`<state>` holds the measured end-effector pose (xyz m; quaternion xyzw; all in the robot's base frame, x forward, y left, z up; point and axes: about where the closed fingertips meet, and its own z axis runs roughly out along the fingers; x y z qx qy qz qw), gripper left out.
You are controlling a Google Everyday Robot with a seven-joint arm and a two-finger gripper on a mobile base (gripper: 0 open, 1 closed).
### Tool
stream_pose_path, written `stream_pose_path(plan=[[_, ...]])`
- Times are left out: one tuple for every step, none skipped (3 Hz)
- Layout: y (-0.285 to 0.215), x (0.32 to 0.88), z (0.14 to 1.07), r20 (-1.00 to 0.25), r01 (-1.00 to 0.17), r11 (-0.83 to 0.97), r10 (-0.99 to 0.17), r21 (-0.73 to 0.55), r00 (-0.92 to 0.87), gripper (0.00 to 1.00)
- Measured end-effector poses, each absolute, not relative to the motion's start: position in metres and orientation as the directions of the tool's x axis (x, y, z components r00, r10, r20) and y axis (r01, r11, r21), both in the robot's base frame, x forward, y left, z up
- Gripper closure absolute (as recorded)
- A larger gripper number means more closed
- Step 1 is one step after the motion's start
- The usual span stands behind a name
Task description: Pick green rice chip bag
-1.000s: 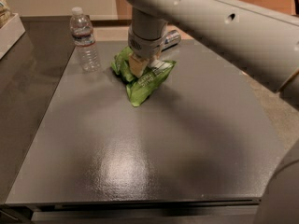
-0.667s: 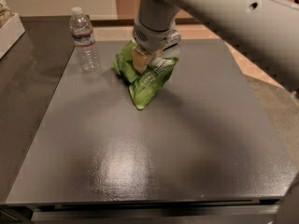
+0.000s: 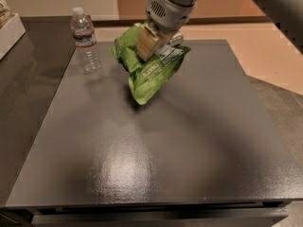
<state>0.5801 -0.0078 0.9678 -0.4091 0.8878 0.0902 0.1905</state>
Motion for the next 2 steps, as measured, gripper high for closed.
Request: stream_pose_path(plan=[[-0.0082, 0.5700, 0.9823, -0.431, -0.768, 0.640, -0.689, 0.016, -0.583, 0.35], [-0.0082, 0.5644, 0.9884, -0.440, -0.775, 0.632, -0.690, 0.021, -0.575, 0.12]])
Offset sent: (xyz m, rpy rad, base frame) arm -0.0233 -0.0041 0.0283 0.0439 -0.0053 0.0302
